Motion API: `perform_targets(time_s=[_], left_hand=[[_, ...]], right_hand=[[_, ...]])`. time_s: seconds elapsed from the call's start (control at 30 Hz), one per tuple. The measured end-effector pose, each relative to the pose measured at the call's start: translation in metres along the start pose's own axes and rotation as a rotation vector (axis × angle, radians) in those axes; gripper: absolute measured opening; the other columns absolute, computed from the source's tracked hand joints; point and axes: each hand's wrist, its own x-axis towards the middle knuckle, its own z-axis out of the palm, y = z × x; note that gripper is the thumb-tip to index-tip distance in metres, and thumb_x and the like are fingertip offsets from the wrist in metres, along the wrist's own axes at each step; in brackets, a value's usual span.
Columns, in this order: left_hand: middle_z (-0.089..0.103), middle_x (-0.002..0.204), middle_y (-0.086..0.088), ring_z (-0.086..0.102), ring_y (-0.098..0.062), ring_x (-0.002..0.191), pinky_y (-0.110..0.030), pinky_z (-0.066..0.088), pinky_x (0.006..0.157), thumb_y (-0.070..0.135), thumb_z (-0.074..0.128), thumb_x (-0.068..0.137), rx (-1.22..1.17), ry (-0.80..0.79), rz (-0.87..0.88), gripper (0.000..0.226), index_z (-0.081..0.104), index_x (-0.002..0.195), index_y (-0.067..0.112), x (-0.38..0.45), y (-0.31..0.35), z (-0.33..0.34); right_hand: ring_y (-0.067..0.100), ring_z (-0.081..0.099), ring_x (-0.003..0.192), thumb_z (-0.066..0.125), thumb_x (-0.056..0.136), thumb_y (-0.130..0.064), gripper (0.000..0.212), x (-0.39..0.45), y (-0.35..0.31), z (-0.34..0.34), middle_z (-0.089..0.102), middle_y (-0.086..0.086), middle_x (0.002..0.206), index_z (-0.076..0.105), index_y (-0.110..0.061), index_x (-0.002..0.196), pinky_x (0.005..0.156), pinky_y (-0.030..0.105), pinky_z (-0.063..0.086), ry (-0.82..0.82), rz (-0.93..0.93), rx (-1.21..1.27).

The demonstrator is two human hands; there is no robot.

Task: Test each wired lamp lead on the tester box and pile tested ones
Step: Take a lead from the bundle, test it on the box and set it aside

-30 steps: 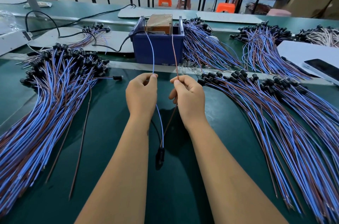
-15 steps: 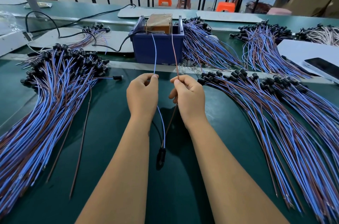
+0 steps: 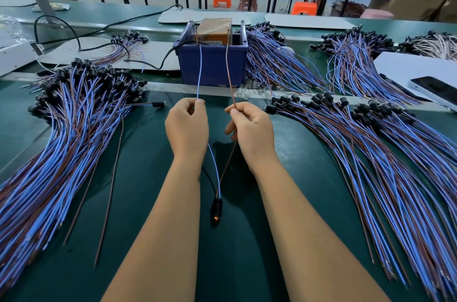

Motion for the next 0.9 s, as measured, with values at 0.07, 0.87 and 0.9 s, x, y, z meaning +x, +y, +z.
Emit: perform_targets(time_s=[0.07, 0.87, 0.9], left_hand=[[0.062, 0.07, 0.003, 0.05, -0.013, 0.063, -0.027, 0.041, 0.06, 0.024, 0.051, 0.097, -0.004, 0.001, -0.007, 0.02, 0.064, 0.082, 0.026, -0.0004, -0.0001, -0.0001], [0.061, 0.068, 0.002, 0.049, -0.01, 0.061, -0.025, 0.042, 0.058, 0.025, 0.05, 0.096, -0.028, 0.025, -0.006, 0.026, 0.06, 0.074, 0.033, -0.0009, 0.0001, -0.0013], [0.061, 0.069, 0.002, 0.049, -0.01, 0.061, -0.025, 0.043, 0.059, 0.025, 0.05, 0.096, -0.026, 0.026, -0.004, 0.025, 0.06, 0.074, 0.033, -0.0007, -0.0002, -0.0012]], right_hand=[[0.015, 0.059, 0.065, 0.051, 0.095, -0.015, 0.019, 0.0001, 0.0003, 0.0, 0.061, -0.005, 0.055, 0.067, -0.021, 0.086, 0.073, 0.046, 0.053, -0.001, -0.004, -0.004], [0.009, 0.056, 0.059, 0.046, 0.098, -0.015, 0.02, 0.001, 0.0013, -0.0042, 0.061, -0.003, 0.058, 0.065, -0.021, 0.092, 0.06, 0.025, 0.046, 0.039, 0.034, 0.04], [0.009, 0.056, 0.059, 0.046, 0.099, -0.015, 0.02, 0.0009, 0.0013, -0.0043, 0.061, -0.003, 0.058, 0.065, -0.02, 0.093, 0.061, 0.026, 0.047, 0.039, 0.032, 0.036]])
